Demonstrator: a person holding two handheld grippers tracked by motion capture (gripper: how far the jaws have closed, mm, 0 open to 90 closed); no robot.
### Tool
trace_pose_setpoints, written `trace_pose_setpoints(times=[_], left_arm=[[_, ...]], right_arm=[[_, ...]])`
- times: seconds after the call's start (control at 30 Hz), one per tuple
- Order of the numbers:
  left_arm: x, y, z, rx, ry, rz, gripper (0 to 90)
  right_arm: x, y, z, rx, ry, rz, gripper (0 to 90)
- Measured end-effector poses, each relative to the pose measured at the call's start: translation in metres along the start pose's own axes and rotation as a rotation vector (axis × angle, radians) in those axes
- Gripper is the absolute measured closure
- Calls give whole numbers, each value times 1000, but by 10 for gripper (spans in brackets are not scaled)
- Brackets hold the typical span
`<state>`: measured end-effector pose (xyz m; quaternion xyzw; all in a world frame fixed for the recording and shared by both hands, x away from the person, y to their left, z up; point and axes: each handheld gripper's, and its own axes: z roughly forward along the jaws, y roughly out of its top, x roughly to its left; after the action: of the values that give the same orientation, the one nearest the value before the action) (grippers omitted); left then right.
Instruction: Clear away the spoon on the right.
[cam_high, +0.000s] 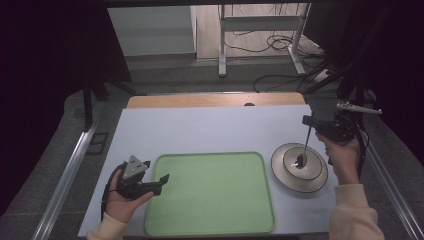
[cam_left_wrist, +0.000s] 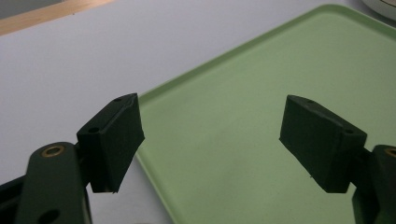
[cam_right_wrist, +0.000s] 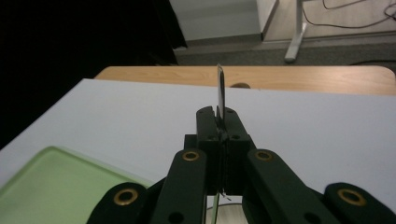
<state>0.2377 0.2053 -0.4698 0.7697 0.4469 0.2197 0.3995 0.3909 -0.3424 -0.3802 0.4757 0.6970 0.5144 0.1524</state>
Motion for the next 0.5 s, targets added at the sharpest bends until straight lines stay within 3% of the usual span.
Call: trace_pose_setpoints(times=[0.33, 0.4, 0.47, 0.5], left_arm=[[0, 0, -2, -8, -2, -5, 207], [0, 0, -2, -8, -1, -5, 206], [2, 1, -3, -10, 0, -9, 207], [2, 1, -3, -10, 0, -9, 207]], right_arm=[[40, 9, -6, -31, 120, -58, 887], [43, 10, -5, -29, 132, -62, 887], [51, 10, -5, -30, 195, -36, 887], [51, 10, -5, -30, 195, -36, 887]])
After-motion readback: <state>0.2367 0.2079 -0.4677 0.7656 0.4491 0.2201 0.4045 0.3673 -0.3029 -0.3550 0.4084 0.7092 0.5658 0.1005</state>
